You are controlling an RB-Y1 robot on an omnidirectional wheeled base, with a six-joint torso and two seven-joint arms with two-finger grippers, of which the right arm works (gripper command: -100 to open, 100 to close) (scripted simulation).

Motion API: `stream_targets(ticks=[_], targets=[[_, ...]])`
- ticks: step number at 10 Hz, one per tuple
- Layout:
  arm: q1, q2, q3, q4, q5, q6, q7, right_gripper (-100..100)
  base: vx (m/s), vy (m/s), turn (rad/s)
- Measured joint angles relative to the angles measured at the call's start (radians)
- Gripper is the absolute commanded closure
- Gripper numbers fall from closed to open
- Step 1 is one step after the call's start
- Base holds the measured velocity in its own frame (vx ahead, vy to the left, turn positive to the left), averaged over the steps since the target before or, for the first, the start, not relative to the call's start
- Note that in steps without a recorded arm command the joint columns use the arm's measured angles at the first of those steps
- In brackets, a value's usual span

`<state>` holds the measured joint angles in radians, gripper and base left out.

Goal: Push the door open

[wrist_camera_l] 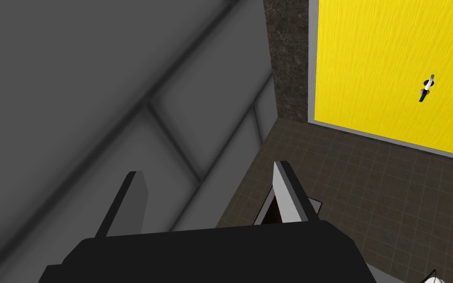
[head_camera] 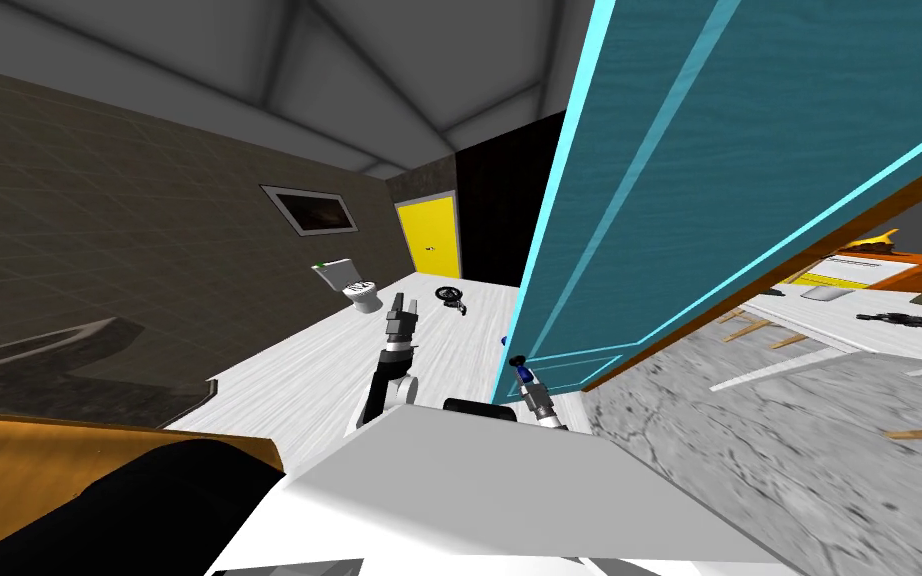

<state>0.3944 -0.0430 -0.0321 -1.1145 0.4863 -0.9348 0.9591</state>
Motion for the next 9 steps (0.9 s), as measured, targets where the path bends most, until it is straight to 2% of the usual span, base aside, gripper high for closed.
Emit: stream_targets(ticks=[7,9], targets=[[-0.029,-0.012,0.006,0.021,-0.094,0.0,-0.172,100,-0.002,-0.008,0.075],[-0.035,-0.014,0.008,0.012,-0.124,0.005,-0.226,100,-0.005,-0.017,0.053]])
